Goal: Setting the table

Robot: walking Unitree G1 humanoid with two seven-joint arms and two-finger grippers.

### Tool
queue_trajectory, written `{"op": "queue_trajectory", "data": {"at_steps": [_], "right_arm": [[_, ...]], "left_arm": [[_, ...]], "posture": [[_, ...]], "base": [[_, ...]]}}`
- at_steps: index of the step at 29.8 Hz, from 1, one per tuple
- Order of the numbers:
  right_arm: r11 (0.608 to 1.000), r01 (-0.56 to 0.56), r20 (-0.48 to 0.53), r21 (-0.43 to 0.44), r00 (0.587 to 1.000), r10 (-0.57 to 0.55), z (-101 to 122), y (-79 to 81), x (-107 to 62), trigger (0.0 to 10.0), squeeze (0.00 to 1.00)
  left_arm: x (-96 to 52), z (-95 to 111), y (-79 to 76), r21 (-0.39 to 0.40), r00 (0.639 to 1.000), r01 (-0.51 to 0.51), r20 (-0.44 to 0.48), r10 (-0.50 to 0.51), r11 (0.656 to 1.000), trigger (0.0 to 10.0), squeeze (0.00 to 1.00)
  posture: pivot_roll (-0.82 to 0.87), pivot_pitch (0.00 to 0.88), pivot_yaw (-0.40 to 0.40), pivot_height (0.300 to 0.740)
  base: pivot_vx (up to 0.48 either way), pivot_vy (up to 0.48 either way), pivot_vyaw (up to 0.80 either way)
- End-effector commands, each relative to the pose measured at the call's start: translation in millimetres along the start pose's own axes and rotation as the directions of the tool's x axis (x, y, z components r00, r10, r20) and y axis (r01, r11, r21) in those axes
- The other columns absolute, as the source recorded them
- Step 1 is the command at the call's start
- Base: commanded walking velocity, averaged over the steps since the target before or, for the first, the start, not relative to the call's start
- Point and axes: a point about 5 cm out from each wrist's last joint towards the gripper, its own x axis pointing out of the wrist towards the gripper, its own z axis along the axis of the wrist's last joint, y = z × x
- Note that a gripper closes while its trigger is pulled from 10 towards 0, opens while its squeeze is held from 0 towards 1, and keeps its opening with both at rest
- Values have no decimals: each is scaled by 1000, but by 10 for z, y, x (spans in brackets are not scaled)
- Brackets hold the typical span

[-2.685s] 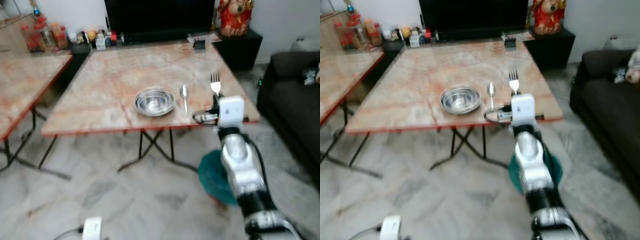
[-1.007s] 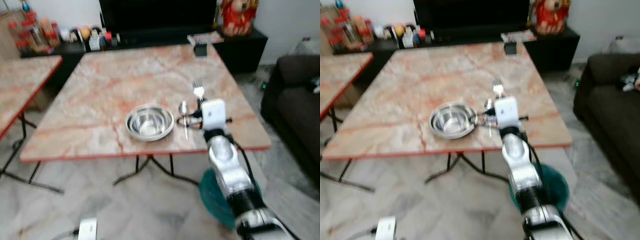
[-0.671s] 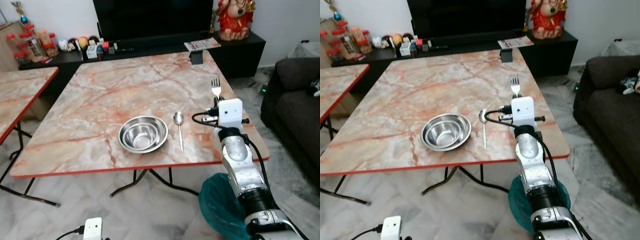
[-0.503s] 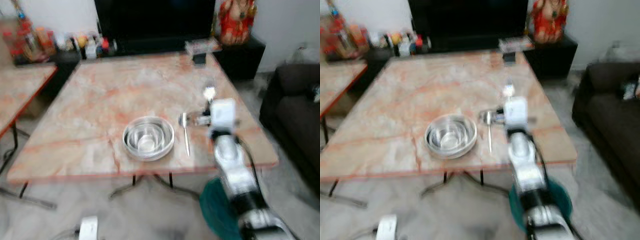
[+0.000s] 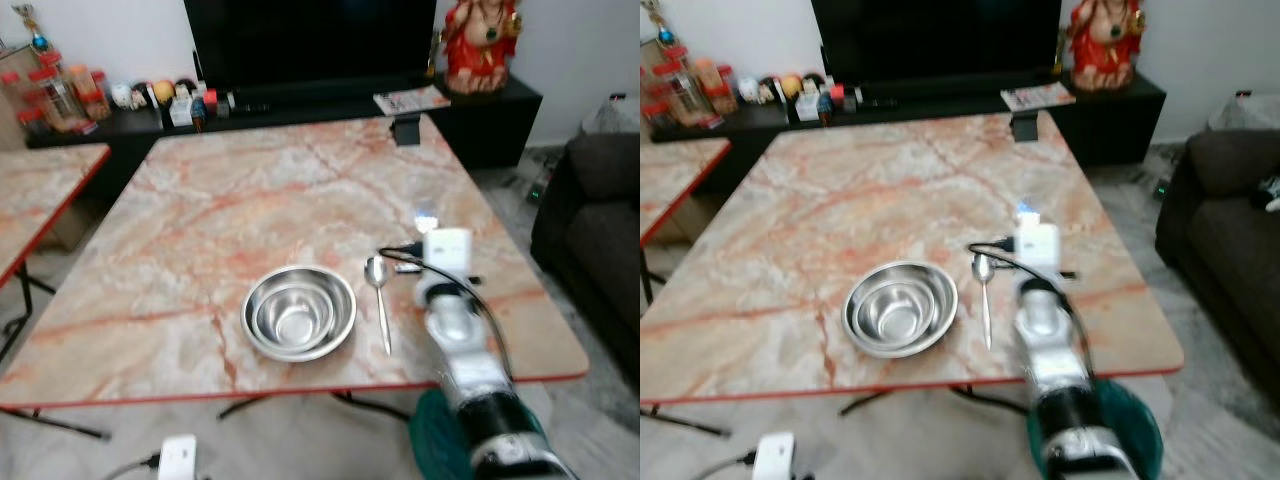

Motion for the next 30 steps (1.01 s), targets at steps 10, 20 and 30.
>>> {"op": "queue_trajectory", "data": {"at_steps": [10, 20, 30], "right_arm": [[1000, -14, -55, -21, 998, 13, -72, 50, -31, 10000, 0], [999, 11, -142, -48, 990, -18, -234, -2, -86, 10000, 0], [987, 118, -172, -107, 976, -136, -305, -470, -72, 10000, 0]], "left_arm": [[-16, -69, 26, 3, 1000, 3, -20, -3, 1000, 10000, 0], [-22, -87, 47, 15, 1000, 7, -26, -6, 1000, 10000, 0], [-19, -64, 60, 32, 1000, 14, -21, -14, 999, 10000, 0]], "posture": [[-5, 20, 91, 740], [-8, 10, 97, 740], [-16, 0, 104, 740]], "base": [[0, 0, 0], [0, 0, 0], [0, 0, 0]]}}
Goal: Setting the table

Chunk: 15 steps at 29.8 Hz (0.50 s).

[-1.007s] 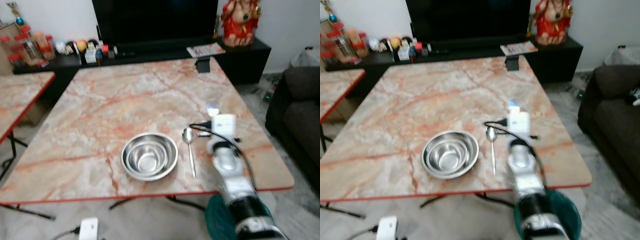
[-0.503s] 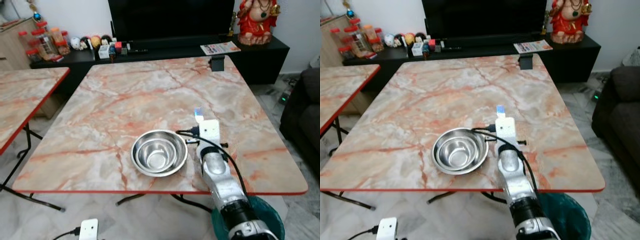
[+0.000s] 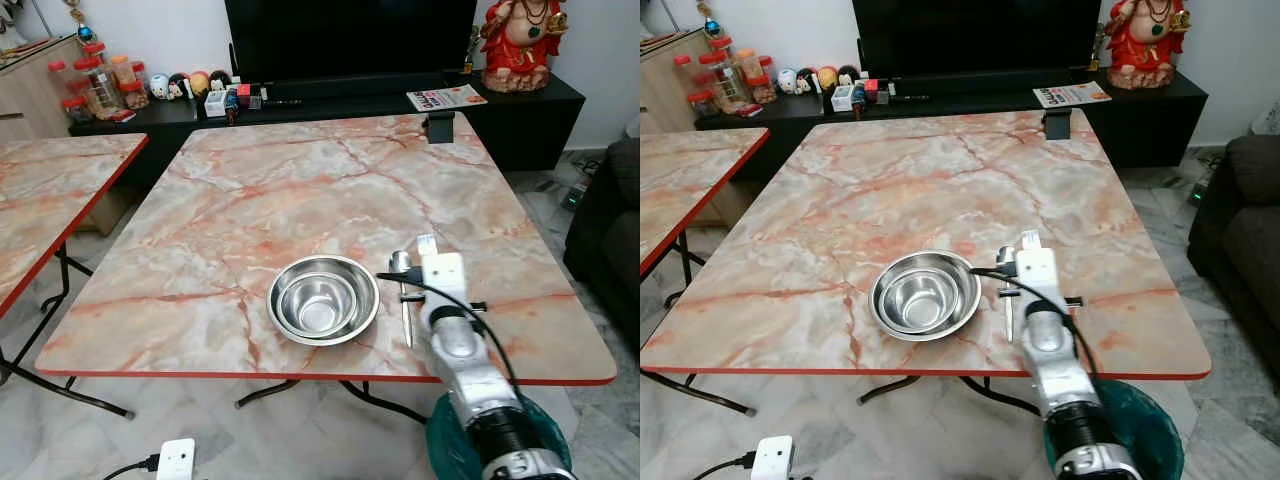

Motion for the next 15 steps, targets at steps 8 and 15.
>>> {"op": "queue_trajectory", "data": {"at_steps": [8, 15], "right_arm": [[999, -8, -19, 51, 1000, 9, -19, -25, -10, 10000, 0], [999, -20, -52, 37, 998, 22, -64, 49, -37, 10000, 0]], "left_arm": [[-2, 7, 43, 19, 1000, -1, -5, 2, 1000, 10000, 0], [-4, -6, 42, 24, 1000, 1, -11, -1, 1000, 10000, 0]], "posture": [[-13, 18, 111, 740], [-4, 28, 115, 740]], "base": [[0, 0, 0], [0, 0, 0]]}}
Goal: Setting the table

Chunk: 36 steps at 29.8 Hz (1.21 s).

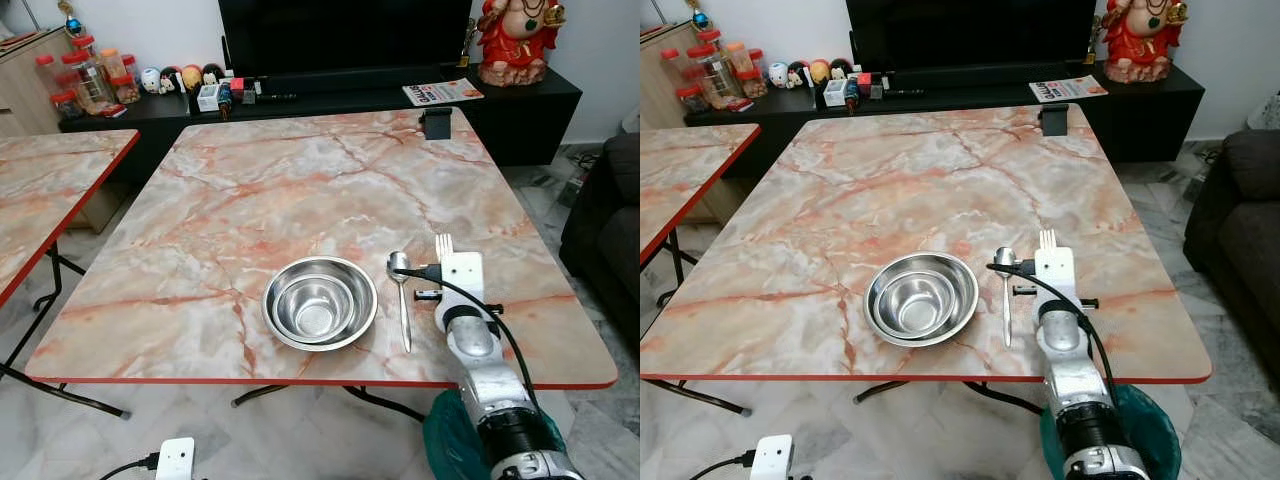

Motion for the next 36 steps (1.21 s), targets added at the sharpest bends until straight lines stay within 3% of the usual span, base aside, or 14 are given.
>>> {"op": "queue_trajectory", "data": {"at_steps": [1, 13, 36], "right_arm": [[1000, -3, -27, -2, 1000, 3, -41, 26, -20, 10000, 0], [1000, 29, -60, 2, 998, -29, -127, -73, -51, 10000, 0], [998, -45, -69, 37, 996, 48, -121, 27, 27, 10000, 0]], "left_arm": [[-8, -20, 52, 18, 1000, -3, -14, 3, 1000, 10000, 0], [-7, -15, 57, 29, 1000, 5, -19, -4, 1000, 10000, 0], [-7, -20, 50, 35, 1000, 6, -21, -5, 999, 10000, 0]], "posture": [[-4, 29, 116, 740], [-13, 39, 129, 740], [-7, 36, 132, 740]], "base": [[0, 0, 0], [0, 0, 0], [0, 0, 0]]}}
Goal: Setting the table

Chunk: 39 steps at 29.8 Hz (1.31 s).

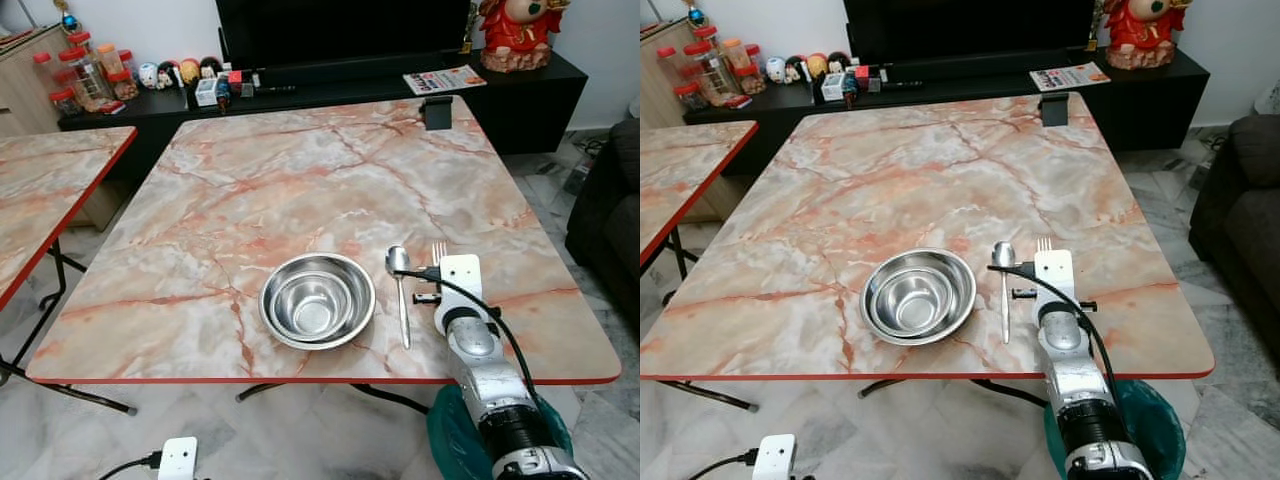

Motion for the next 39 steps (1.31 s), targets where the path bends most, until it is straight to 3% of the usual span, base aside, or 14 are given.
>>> {"op": "queue_trajectory", "data": {"at_steps": [1, 5, 6, 7, 18, 21, 22, 24, 28, 39], "right_arm": [[1000, -18, -48, 10, 999, 18, -103, 50, -8, 10000, 0], [1000, -22, -50, 12, 998, 23, -109, 55, -7, 10000, 0], [1000, -24, -51, 14, 998, 24, -110, 57, -7, 10000, 294], [1000, -23, -52, 14, 998, 24, -114, 58, -9, 10000, 1000], [1000, -19, -32, 22, 999, 19, -74, 62, 1, 10000, 1000], [999, -15, 32, 41, 999, 14, 28, 59, 1, 10000, 1000], [999, -25, 132, 43, 991, 19, 161, 65, -11, 10000, 0], [999, -29, 270, 35, 963, 18, 355, 64, -47, 10000, 0], [996, -31, 399, 82, 917, -4, 580, 47, -96, 10000, 0], [991, -60, 513, 117, 859, -8, 712, 97, -185, 10000, 0]], "left_arm": [[-11, -24, 68, 18, 1000, -15, -17, 15, 1000, 10000, 0], [-8, -15, 63, 19, 1000, -13, -15, 14, 1000, 10000, 0], [-8, -15, 64, 19, 1000, -13, -15, 14, 1000, 10000, 0], [-9, -17, 63, 20, 1000, -13, -16, 13, 1000, 10000, 0], [-8, -12, 69, 22, 1000, -16, -15, 16, 1000, 10000, 0], [-8, -13, 69, 22, 1000, -15, -15, 16, 1000, 10000, 0], [-8, -12, 68, 22, 1000, -15, -15, 15, 1000, 10000, 0], [-8, -10, 69, 21, 1000, -15, -15, 15, 1000, 10000, 0], [-6, 0, 62, 17, 1000, -14, -9, 15, 1000, 10000, 0], [1, 42, 52, -9, 1000, -17, 16, 17, 1000, 10000, 0]], "posture": [[-7, 36, 132, 740], [-7, 36, 132, 740], [-8, 36, 132, 740], [-7, 37, 132, 740], [-5, 35, 133, 740], [-6, 35, 133, 740], [-6, 34, 133, 740], [-7, 34, 132, 740], [-8, 32, 132, 740], [-11, 30, 132, 740]], "base": [[0, 0, 0], [0, 0, 0], [0, 0, 0], [0, 0, 0], [0, 0, 0], [0, 0, 0], [0, 0, 0], [0, 0, 0], [0, 0, 0], [0, 0, 0]]}}
